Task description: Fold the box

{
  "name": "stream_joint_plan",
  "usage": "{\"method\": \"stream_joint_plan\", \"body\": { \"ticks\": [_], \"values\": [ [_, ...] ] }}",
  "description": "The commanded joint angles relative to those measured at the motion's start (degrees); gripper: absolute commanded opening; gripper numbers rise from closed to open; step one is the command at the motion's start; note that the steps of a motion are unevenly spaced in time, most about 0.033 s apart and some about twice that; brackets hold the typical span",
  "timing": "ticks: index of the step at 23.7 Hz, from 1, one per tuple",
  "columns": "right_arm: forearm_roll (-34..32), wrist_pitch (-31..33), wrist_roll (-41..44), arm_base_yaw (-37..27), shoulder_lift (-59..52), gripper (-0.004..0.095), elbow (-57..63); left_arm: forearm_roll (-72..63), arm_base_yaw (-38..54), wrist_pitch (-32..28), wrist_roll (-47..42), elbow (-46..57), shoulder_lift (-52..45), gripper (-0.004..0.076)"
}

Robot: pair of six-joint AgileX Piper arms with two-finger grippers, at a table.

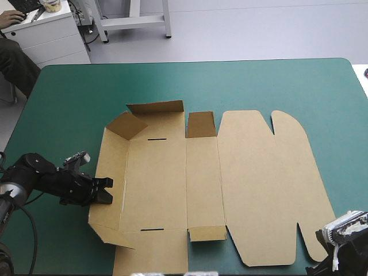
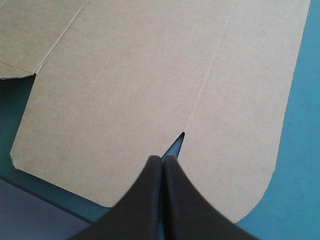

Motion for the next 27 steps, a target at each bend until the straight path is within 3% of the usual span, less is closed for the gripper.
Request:
{"method": "stream_joint_plan", "body": {
  "ticks": [1, 4, 9, 12, 14, 18, 22, 23, 27],
  "values": [
    [-0.4, 0.3, -0.5, -0.2, 0.8, -0.0020, -1.2, -1.9, -0.3, 0.9, -0.4, -1.1, -1.2, -0.0010],
    [-0.4, 0.3, -0.5, -0.2, 0.8, -0.0020, -1.2, -2.0, -0.3, 2.3, 3.1, -1.1, -1.2, -0.0010],
    [-0.5, 0.3, -0.5, -0.2, 0.8, -0.0020, -1.2, -7.5, -0.3, -0.3, 5.4, -1.1, -1.2, -0.0010],
    [-0.5, 0.3, -0.5, -0.2, 0.8, -0.0020, -1.2, -11.4, -0.3, 2.5, 9.7, -2.4, -1.2, -0.0010],
    [-0.5, 0.3, -0.5, -0.2, 0.8, -0.0020, -1.2, -12.6, -0.3, 5.2, 12.0, -6.0, -1.5, -0.0010],
    [-0.7, 0.3, -0.5, -0.2, 0.8, -0.0020, -1.2, -8.9, -3.6, 4.0, 11.3, -16.2, -2.0, -0.0010],
    [-1.2, 0.3, -0.5, -0.2, 0.8, -0.0020, -1.2, 10.0, -13.5, 4.1, 3.6, -33.9, -1.2, -0.0010],
    [-1.2, 0.3, -0.5, -0.2, 0.8, -0.0020, -1.2, 21.5, -18.3, 2.9, -1.1, -38.8, -0.6, -0.0010],
    [-1.3, 0.3, -0.5, -0.2, 0.8, -0.0020, -1.2, 36.9, -30.8, -4.2, -5.5, -46.8, 0.9, -0.0010]
  ]
}}
